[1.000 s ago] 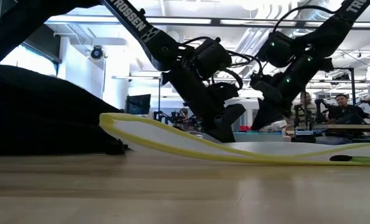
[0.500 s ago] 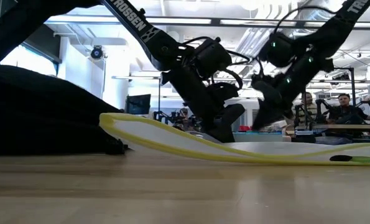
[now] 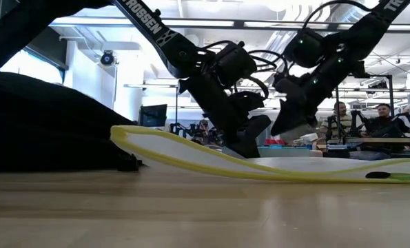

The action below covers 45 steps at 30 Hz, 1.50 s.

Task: Unpack backpack
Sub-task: Put the pill box into the transparent zip bag

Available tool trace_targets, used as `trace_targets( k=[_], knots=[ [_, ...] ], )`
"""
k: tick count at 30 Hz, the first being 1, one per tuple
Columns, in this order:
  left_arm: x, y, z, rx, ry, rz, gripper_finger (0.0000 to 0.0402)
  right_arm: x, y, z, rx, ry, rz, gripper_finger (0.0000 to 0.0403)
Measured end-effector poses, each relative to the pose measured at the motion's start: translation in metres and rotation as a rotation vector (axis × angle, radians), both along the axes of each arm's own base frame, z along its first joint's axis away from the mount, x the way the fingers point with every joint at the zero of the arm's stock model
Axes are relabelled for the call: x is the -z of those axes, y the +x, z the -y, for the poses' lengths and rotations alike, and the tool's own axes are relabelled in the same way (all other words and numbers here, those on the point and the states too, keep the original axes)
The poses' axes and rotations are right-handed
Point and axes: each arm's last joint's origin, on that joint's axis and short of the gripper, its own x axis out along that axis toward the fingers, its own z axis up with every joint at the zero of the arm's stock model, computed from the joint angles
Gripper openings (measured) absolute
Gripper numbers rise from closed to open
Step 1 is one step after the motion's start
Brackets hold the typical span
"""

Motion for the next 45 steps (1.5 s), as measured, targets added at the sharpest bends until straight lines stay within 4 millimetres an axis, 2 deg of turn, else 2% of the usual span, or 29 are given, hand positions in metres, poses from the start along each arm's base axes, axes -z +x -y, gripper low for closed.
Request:
trace_targets(
  k=[4,10,13,18,20,22,26,31,34,39,45],
  knots=[
    [0.000,0.000,0.000,0.000,0.000,-0.003,0.0027,0.005,0.002,-0.001,0.003,0.016,-0.014,0.0000],
    [0.001,-0.001,0.000,-0.001,-0.002,-0.008,0.0027,0.029,0.005,0.004,0.006,0.067,-0.096,0.0000],
    [0.001,-0.001,0.000,0.000,-0.001,-0.008,0.0027,0.030,0.006,0.007,0.008,0.072,-0.092,0.0000],
    [0.001,-0.001,0.000,0.000,-0.002,-0.011,0.0027,0.009,0.007,0.005,-0.014,0.043,-0.049,0.0000],
    [0.001,-0.001,0.000,0.000,-0.002,-0.012,0.0027,-0.008,0.008,0.003,0.000,-0.006,0.018,0.0000],
    [0.001,-0.001,0.000,0.000,-0.002,-0.014,0.0027,-0.023,0.006,0.002,0.055,-0.056,0.071,0.0000],
    [0.001,-0.001,0.000,0.000,-0.002,-0.015,0.0027,-0.027,-0.008,0.011,0.279,-0.137,0.005,0.0000],
    [0.001,-0.001,0.000,-0.001,-0.001,-0.016,0.0027,-0.008,-0.020,0.033,0.511,-0.157,-0.128,0.0000],
    [0.001,-0.002,0.000,-0.003,0.000,-0.021,0.0027,0.008,-0.021,0.045,0.567,-0.137,-0.183,0.0000],
    [0.002,-0.003,0.000,-0.027,0.026,-0.039,0.0027,0.036,-0.018,0.053,0.444,0.026,-0.225,0.0000],
    [0.002,-0.003,-0.001,-0.034,0.035,-0.047,0.0027,0.035,-0.016,0.048,0.347,0.159,-0.190,0.0000]
  ],
)
